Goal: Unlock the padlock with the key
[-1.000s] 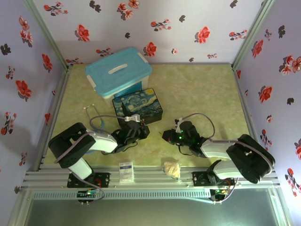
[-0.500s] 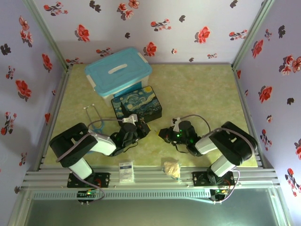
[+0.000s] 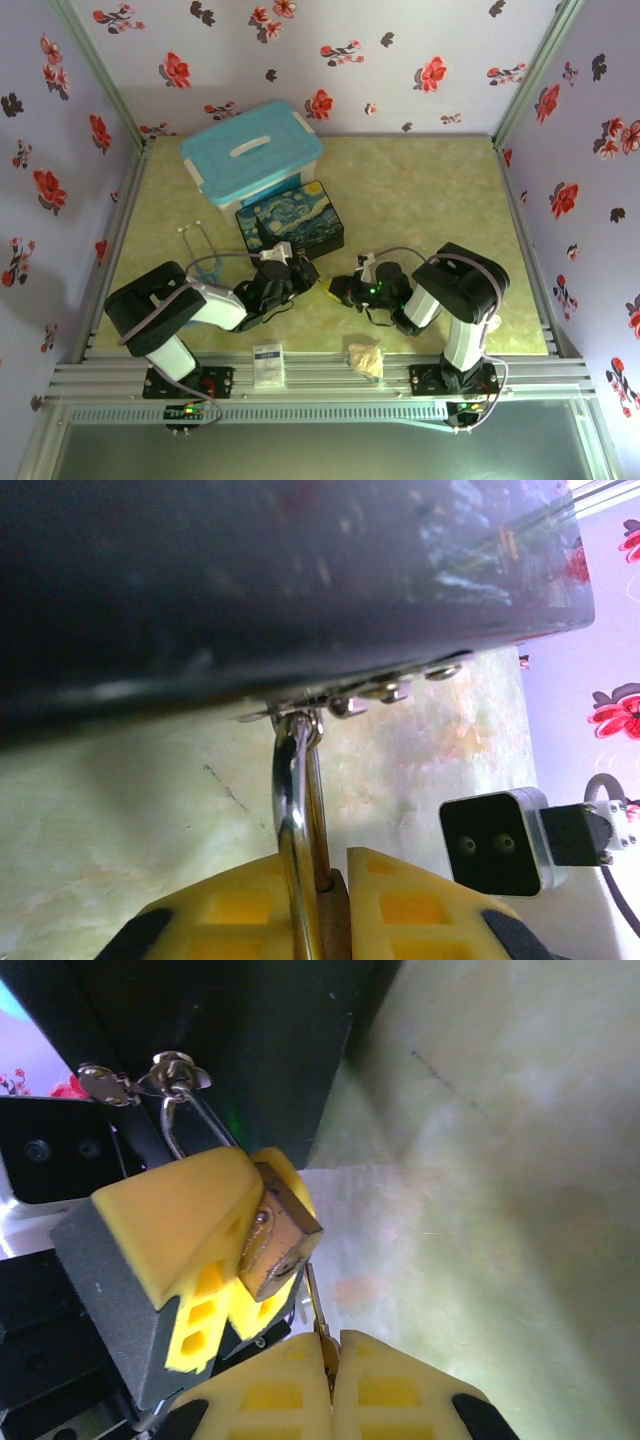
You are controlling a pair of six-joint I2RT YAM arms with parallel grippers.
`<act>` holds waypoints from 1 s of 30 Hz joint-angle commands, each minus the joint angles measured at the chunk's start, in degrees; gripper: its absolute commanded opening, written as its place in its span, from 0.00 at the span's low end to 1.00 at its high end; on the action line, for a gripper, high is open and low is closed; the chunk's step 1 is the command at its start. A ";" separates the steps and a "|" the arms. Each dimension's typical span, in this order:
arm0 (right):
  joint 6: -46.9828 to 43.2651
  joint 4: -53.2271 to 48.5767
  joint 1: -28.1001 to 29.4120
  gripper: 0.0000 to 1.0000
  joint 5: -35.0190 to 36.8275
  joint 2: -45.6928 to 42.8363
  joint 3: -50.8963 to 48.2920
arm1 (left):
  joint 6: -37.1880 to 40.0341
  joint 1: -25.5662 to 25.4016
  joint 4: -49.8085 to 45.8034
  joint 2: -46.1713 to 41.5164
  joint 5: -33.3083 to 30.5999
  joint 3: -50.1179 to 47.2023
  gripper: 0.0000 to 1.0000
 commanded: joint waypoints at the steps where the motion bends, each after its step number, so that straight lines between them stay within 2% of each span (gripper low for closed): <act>1: -0.07 3.22 0.34 0.00 -0.32 -0.99 0.44 | -3.58 0.06 -0.97 -1.21 -1.18 0.83 0.00; 6: 0.88 3.29 0.25 0.00 -1.05 0.16 2.37 | -3.87 -0.05 -0.11 -1.30 -0.42 1.71 0.00; 13: -0.05 3.20 -0.36 0.00 -0.56 -3.53 2.69 | -4.84 -0.13 0.66 -1.33 0.09 1.54 0.00; 19: 1.69 3.27 -0.41 0.00 1.02 -1.61 3.49 | -7.41 -0.14 3.93 -0.92 2.01 2.19 0.00; 27: 2.16 3.34 -1.60 0.00 -0.01 -0.91 5.15 | -6.76 -0.44 -2.21 -6.64 3.03 3.80 0.00; 30: 2.95 3.29 -1.59 0.00 -1.10 0.16 6.33 | -3.31 -0.75 -9.38 -10.52 3.22 6.39 0.00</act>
